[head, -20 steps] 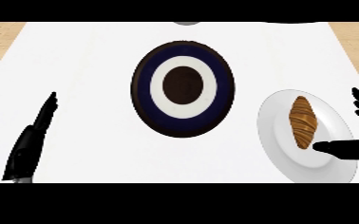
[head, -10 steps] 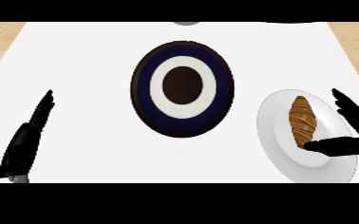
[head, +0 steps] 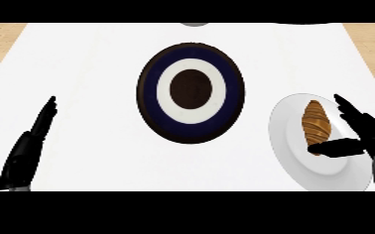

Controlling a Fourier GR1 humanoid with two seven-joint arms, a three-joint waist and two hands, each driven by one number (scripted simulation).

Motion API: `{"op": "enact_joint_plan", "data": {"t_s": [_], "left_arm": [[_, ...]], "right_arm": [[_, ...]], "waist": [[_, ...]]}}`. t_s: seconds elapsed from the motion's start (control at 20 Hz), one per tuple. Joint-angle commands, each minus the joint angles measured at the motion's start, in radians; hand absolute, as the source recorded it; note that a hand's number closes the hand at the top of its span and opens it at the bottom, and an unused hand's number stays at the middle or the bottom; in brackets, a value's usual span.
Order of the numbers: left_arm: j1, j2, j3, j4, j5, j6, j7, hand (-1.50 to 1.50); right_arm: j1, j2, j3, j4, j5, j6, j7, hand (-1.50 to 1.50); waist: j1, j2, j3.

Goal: Pick the croissant from the plate and place it in the plate

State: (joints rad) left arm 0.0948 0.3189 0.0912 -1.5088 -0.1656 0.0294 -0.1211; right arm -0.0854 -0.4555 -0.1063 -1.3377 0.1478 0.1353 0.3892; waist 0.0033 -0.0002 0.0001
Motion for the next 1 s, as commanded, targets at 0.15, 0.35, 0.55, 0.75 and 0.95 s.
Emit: {"op": "enact_joint_plan", "data": {"t_s": [0.15, 0.35, 0.55, 0.75, 0.95], "left_arm": [[-0.046, -0.018, 0.049, 0.135, -0.026, -0.028, -0.100, 0.00], [0.023, -0.037, 0.049, 0.040, -0.038, -0.026, -0.073, 0.00], [-0.012, -0.036, 0.070, 0.043, -0.044, -0.051, -0.055, 0.00], [-0.038, -0.067, 0.057, 0.062, -0.079, -0.038, -0.056, 0.00], [0.019, -0.063, 0.049, -0.005, -0.062, -0.043, -0.023, 0.00]], "right_arm": [[-0.046, 0.072, -0.002, 0.111, 0.077, -0.014, -0.083, -1.50], [-0.013, 0.113, -0.001, -0.026, 0.072, -0.040, -0.049, 1.50], [-0.058, 0.097, -0.038, 0.047, 0.101, -0.044, -0.119, 1.50], [-0.111, 0.107, -0.052, 0.201, 0.150, -0.074, -0.197, 1.50], [0.169, 0.153, 0.075, -0.070, 0.363, -0.265, -0.041, 1.50]], "waist": [[-0.001, 0.001, 0.000], [-0.003, -0.001, 0.000], [-0.002, 0.000, 0.000], [0.000, 0.001, 0.000], [-0.021, -0.006, -0.002]]}}
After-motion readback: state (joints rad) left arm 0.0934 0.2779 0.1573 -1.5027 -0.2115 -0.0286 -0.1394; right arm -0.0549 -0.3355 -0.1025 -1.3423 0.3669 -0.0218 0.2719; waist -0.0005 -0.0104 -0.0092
